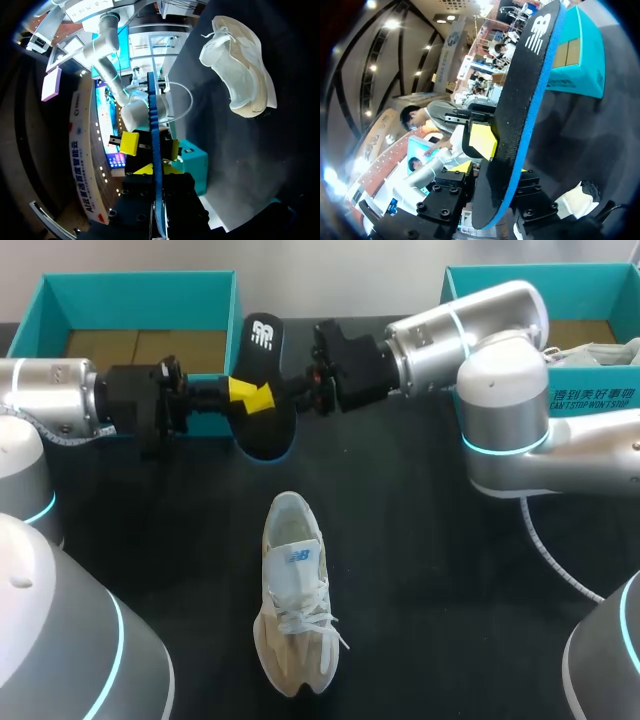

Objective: Take the shoe out of the shoebox, open the shoe tongue, remove and reinsert the insole, then place the shoe into the shoebox

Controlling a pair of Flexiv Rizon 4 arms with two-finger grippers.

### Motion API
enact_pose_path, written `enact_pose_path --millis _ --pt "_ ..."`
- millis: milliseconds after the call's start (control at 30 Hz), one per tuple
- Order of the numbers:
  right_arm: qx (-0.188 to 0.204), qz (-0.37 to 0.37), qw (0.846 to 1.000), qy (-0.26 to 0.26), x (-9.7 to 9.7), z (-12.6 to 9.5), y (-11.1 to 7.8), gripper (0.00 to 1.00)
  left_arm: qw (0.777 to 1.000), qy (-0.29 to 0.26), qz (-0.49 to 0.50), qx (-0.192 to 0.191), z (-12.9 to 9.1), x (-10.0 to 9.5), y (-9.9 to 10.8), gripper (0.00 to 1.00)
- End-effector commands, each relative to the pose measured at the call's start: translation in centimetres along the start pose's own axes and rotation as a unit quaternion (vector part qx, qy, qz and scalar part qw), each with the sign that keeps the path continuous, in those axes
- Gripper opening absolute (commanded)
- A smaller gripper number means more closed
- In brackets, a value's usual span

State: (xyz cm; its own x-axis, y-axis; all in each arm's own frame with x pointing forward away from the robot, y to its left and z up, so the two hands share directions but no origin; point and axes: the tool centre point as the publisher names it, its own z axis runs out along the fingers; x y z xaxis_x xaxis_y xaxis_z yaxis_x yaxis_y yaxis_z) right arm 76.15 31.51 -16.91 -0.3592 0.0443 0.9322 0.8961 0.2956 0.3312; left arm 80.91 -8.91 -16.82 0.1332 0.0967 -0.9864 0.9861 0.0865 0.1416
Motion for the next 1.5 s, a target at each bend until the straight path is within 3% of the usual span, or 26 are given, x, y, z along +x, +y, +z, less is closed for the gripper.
enact_pose_path --millis 33,300,633,967,1233,1333,1500 --pt "-0.012 0.001 1.000 0.001 0.16 0.11 -0.79 0.35 1.000 0.000 0.002 -0.009 -0.31 -0.27 -0.29 0.00" --pt "-0.023 0.009 1.000 0.002 0.29 -0.26 -0.87 0.38 1.000 -0.017 0.014 -0.007 -0.44 -0.45 -0.41 0.00" --pt "-0.045 0.037 0.998 0.006 -0.06 -0.72 -0.72 0.34 0.999 -0.027 0.028 -0.012 -0.29 -0.57 -0.48 0.00" --pt "-0.056 0.043 0.997 0.002 0.05 -0.75 -0.73 0.25 0.999 -0.028 0.035 -0.022 -0.40 -0.68 -0.39 0.00" --pt "-0.058 0.045 0.997 0.005 -0.26 -0.59 -0.45 0.12 0.999 -0.028 0.036 -0.020 -0.30 -0.51 -0.40 0.00" --pt "-0.062 0.046 0.997 0.006 -0.35 -0.69 -0.44 0.01 0.999 -0.029 0.037 -0.020 -0.30 -0.49 -0.37 0.00" --pt "-0.067 0.045 0.997 0.006 -0.39 -0.88 -0.30 0.00 0.999 -0.031 0.038 -0.016 -0.36 -0.35 -0.33 0.00"
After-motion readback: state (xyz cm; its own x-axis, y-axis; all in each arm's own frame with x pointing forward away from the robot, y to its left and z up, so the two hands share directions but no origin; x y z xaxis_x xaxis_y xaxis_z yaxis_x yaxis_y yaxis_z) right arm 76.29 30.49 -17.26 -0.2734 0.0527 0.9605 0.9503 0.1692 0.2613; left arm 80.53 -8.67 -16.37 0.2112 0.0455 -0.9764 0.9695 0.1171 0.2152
